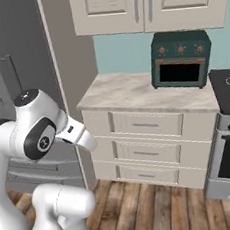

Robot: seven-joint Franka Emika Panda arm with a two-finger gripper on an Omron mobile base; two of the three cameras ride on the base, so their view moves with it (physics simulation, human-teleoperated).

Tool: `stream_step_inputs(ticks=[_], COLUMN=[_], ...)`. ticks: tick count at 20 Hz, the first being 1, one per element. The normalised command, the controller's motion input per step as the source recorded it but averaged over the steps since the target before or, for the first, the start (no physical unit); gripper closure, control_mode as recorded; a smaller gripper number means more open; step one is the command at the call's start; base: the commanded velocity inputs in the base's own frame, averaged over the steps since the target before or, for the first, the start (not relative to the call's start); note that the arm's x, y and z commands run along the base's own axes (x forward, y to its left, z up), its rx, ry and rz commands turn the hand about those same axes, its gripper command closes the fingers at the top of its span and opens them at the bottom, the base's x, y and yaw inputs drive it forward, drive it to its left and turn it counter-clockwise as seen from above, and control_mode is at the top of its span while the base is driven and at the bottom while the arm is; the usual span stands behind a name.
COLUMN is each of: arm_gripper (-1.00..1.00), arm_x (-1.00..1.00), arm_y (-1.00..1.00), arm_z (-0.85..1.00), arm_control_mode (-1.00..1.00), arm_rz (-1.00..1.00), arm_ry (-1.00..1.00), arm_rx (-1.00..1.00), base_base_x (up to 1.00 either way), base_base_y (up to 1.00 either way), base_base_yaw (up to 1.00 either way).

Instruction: Pick the egg and butter from the fridge and place them by the bowl for mixing.

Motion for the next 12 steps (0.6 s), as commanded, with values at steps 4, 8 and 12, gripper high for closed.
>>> stream_step_inputs(ticks=[4, 8, 12], arm_gripper=[-1.00, -1.00, -1.00], arm_x=[0.00, 0.00, 0.00], arm_y=[0.00, 0.00, 0.00], arm_z=[0.00, 0.00, 0.00], arm_control_mode=[1.00, 1.00, 1.00], arm_rz=[0.00, 0.00, 0.00], arm_ry=[0.00, 0.00, 0.00], arm_rx=[0.00, 0.00, 0.00], base_base_x=[-0.70, -0.56, -0.47], base_base_y=[0.38, 0.60, 0.83], base_base_yaw=[-0.06, -0.05, -0.02])
